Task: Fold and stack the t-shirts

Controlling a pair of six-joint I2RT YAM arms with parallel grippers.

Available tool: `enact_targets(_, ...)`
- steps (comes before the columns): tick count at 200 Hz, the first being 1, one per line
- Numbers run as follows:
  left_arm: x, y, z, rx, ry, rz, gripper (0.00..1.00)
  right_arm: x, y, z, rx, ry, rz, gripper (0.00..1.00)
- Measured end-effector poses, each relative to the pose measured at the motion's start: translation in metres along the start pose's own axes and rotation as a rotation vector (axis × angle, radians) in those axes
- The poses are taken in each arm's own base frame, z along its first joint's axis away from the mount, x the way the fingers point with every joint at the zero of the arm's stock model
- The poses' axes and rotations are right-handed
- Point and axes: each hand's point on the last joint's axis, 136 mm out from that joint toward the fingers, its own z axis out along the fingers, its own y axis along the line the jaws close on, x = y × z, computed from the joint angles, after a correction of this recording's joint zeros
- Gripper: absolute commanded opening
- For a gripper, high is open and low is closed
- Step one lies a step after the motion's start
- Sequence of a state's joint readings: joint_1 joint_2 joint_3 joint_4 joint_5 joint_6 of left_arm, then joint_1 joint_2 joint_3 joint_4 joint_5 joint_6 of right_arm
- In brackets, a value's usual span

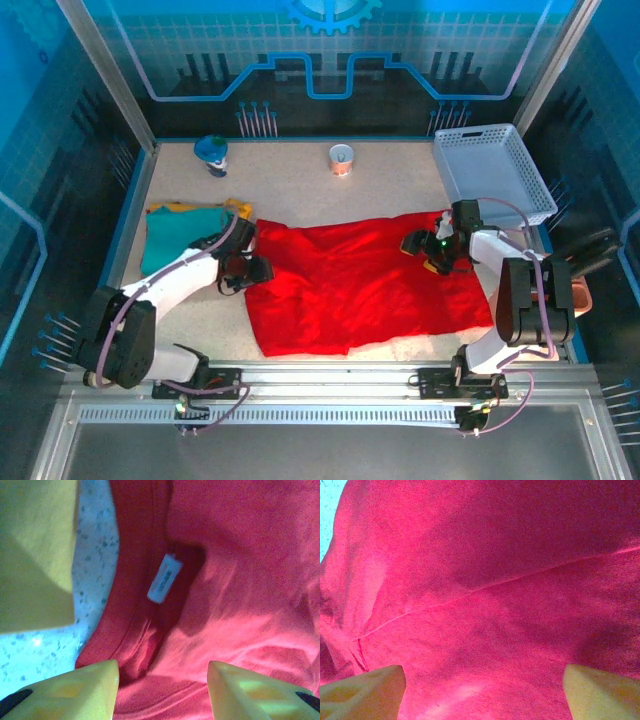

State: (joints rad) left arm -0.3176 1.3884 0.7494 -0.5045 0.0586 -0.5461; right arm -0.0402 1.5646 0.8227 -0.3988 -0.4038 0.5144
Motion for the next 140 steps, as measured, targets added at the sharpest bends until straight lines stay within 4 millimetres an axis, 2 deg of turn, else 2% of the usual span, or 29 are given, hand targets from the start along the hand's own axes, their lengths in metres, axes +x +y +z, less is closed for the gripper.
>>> enact_targets(41, 0.000, -0.008, 0.014, 0.047, 0.021, -0.002, 0.39, 0.001, -0.001, 0.000, 0.004, 0.002, 0.002, 0.84)
enact_targets(76, 0.004, -0.010, 0.015, 0.064, 0.037, -0.022, 0.19, 0.003, -0.002, 0.000, 0.012, 0.011, 0.008, 0.84)
enact_targets(109, 0.008, -0.014, -0.001, 0.089, 0.036, -0.043, 0.01, 0.003, -0.003, 0.000, 0.012, 0.012, 0.009, 0.84)
enact_targets(140, 0.018, -0.013, -0.018, 0.101, 0.051, -0.067, 0.00, 0.003, -0.003, 0.000, 0.012, 0.012, 0.009, 0.83)
